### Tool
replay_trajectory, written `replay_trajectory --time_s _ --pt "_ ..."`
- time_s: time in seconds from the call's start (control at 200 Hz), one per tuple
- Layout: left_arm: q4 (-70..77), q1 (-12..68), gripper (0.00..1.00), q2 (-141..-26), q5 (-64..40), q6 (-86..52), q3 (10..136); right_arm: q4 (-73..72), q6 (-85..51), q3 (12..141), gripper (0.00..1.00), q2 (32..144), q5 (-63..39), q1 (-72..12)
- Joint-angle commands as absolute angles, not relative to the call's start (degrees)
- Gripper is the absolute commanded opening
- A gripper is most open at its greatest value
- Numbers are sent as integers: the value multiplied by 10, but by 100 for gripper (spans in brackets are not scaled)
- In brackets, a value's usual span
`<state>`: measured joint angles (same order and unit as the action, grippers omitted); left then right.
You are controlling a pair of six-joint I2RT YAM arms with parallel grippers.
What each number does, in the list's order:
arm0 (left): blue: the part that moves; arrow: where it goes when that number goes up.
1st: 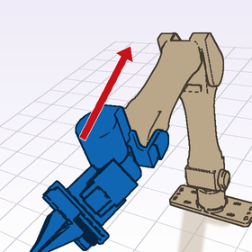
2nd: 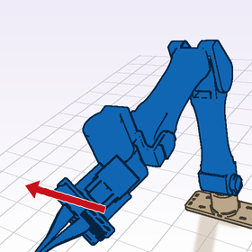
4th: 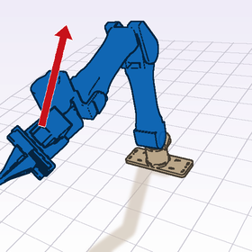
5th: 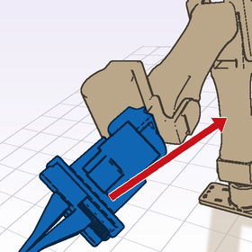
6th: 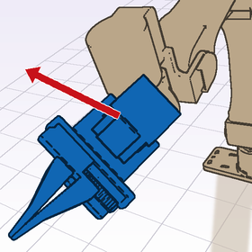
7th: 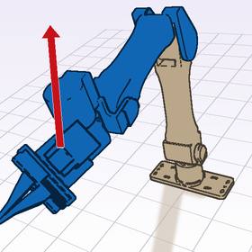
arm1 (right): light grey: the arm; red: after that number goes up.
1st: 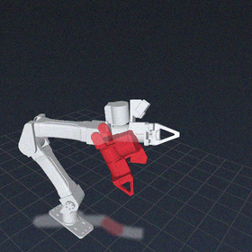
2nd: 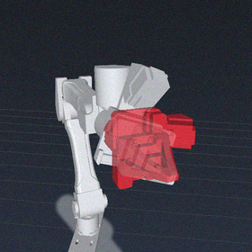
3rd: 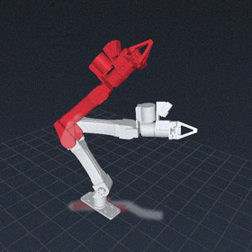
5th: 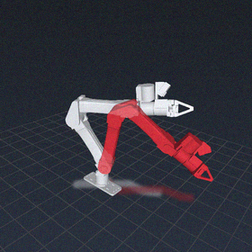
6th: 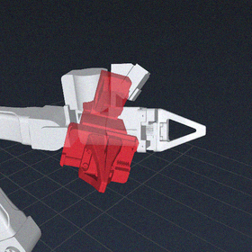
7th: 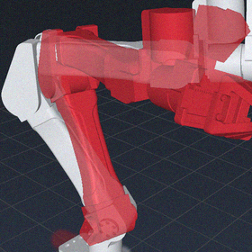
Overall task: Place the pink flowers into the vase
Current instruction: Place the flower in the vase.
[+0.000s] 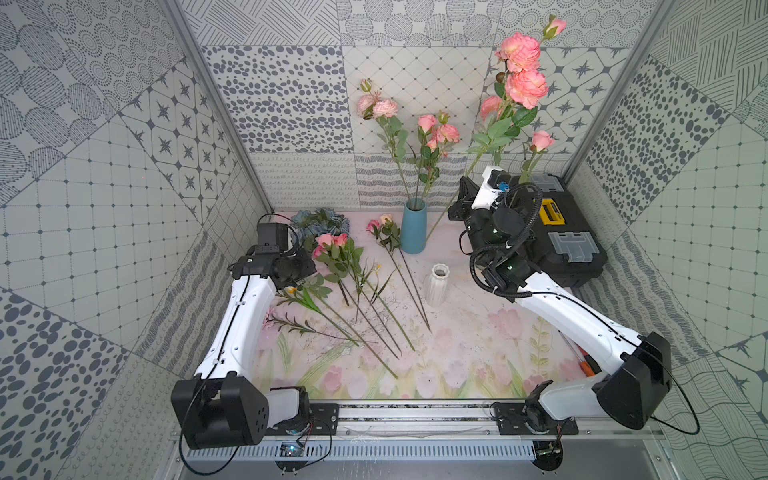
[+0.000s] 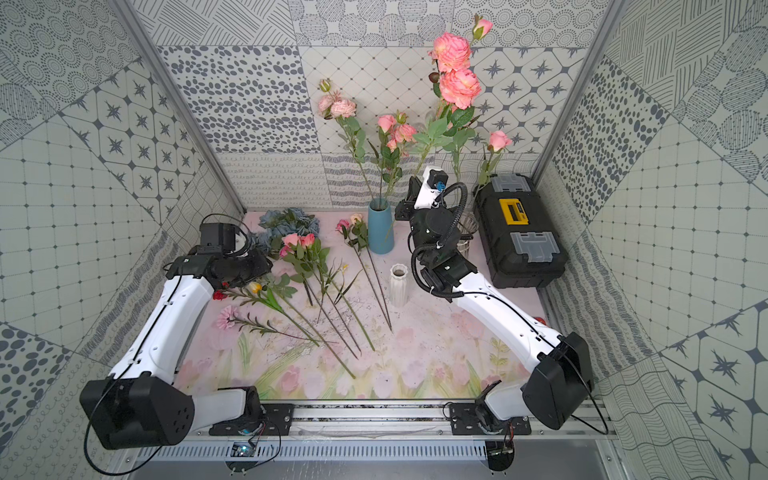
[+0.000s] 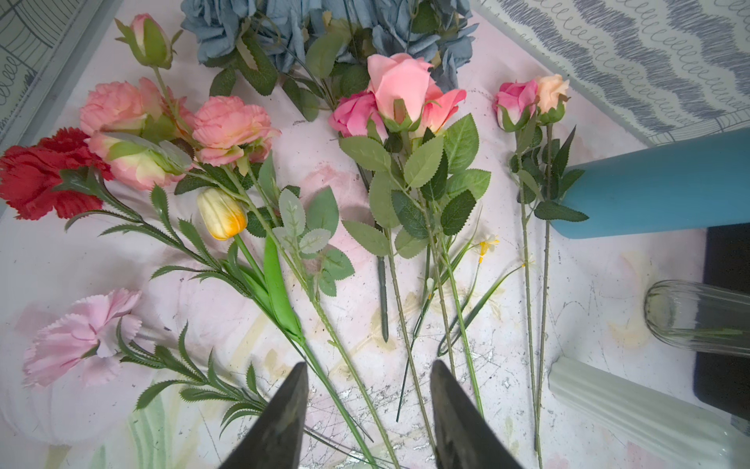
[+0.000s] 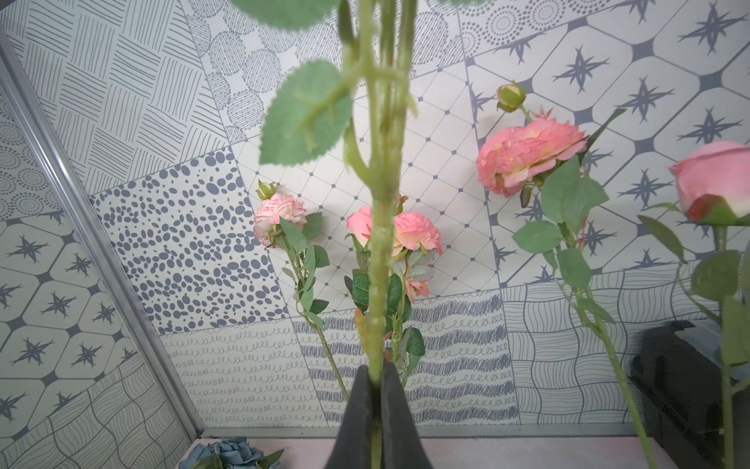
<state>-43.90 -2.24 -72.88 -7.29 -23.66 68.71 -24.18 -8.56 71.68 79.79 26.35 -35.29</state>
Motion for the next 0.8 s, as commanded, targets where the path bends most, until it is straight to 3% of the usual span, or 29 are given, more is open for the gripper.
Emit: replay_trajectory --time_s 0.0,0.795 --pt "-417 -24 49 -723 -83 -239 686 -273 -77 728 0 777 277 -337" --pt "-413 -24 49 -725 -92 -239 684 -294 -100 723 0 735 279 -197"
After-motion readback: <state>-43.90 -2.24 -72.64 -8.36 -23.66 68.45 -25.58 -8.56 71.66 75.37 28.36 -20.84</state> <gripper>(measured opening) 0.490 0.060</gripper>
